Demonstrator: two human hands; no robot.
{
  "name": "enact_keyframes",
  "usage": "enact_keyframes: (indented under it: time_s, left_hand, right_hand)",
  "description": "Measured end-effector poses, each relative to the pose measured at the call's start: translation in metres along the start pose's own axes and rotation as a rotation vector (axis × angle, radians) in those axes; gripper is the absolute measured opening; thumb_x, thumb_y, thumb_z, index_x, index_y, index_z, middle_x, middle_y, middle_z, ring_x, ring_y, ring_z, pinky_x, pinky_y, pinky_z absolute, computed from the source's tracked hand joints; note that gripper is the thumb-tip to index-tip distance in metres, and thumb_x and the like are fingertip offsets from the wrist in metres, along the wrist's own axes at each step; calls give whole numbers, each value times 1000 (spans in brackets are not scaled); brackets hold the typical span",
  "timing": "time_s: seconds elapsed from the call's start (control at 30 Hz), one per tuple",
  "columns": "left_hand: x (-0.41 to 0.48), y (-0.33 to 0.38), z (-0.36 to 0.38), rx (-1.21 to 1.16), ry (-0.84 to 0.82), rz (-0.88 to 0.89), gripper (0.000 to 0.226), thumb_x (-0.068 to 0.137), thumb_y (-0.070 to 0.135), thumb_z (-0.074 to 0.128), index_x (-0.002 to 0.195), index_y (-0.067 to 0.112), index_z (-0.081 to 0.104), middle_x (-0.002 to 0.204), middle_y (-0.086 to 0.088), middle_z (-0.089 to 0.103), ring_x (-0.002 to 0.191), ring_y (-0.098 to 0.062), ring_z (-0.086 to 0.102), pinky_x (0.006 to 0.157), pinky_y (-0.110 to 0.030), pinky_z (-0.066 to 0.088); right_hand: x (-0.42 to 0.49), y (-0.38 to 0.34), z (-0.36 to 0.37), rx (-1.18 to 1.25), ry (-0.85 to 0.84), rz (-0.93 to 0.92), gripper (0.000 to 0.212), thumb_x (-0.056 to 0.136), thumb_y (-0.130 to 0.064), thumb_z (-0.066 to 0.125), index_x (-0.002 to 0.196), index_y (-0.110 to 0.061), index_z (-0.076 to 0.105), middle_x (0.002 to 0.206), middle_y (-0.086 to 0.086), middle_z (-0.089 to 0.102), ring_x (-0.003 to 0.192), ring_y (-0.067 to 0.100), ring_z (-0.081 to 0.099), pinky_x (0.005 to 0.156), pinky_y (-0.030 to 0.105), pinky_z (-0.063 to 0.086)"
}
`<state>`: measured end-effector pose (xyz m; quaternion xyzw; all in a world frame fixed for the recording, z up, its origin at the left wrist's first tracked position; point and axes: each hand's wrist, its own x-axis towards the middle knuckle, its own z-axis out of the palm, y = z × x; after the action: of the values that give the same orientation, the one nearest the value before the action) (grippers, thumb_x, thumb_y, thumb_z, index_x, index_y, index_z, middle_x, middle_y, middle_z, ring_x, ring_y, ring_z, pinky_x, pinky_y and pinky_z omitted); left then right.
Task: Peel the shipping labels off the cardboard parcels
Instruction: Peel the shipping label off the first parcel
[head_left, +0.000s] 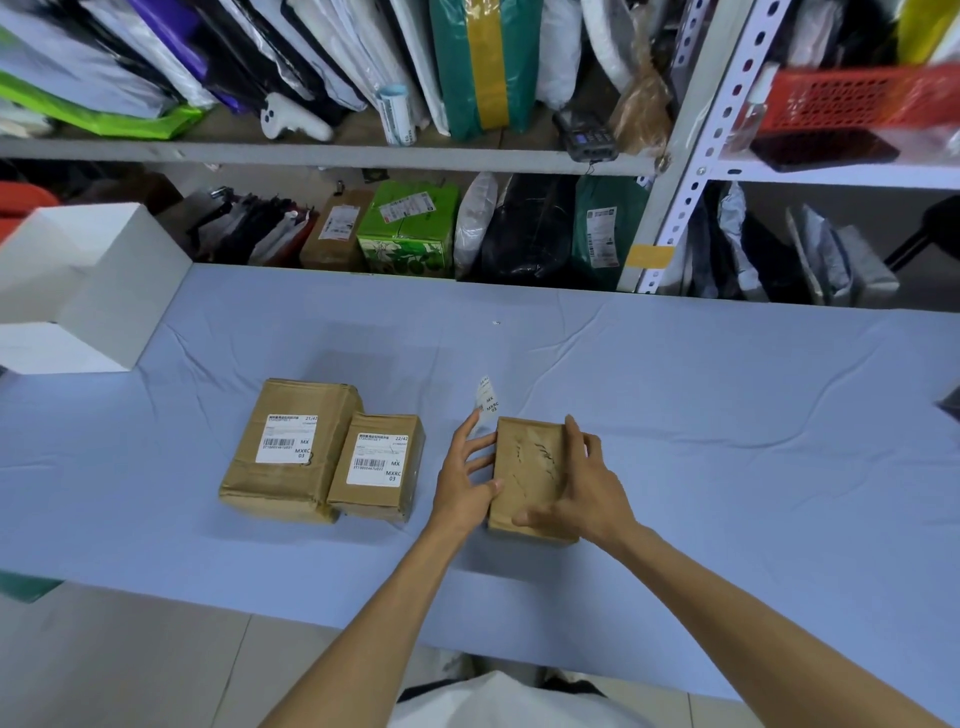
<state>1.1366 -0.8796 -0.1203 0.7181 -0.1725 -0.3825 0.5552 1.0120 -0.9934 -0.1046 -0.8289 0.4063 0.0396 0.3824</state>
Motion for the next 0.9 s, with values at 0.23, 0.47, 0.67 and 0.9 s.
enact_keyframes:
  time_s: [0.23,0.47,0.67,0.9]
  left_hand:
    - [-4,-4,-1,28,60,36,90,79,-5,72,147,30,25,119,6,58,101,-2,61,78,-19,55]
    - [-2,-4,0,30,67,35,95,76,-11,71,146,33,26,114,11,58,101,-2,63,85,-32,57]
    - [-3,-3,0,63,61,38,97,74,-13,71,146,33,25,119,3,60,104,-9,63,89,-35,56]
    - [-4,-3,-2,60,54,24,101,72,-10,75,148,30,23,120,4,60,104,-6,63,90,-37,56]
  right_hand:
    - [4,2,3,153,68,-73,99,63,-37,86,142,-25,27,136,0,38,113,28,52,87,34,46]
    - [5,2,8,202,207,-60,58,92,-30,58,143,-30,32,138,-1,46,118,26,53,93,32,42]
    - [-1,-3,8,-55,83,-29,116,50,-61,83,143,-35,18,140,-1,29,96,27,63,74,34,50]
    - [5,-5,5,105,265,-59,31,89,-34,60,117,-31,47,110,-2,44,79,24,57,66,29,43]
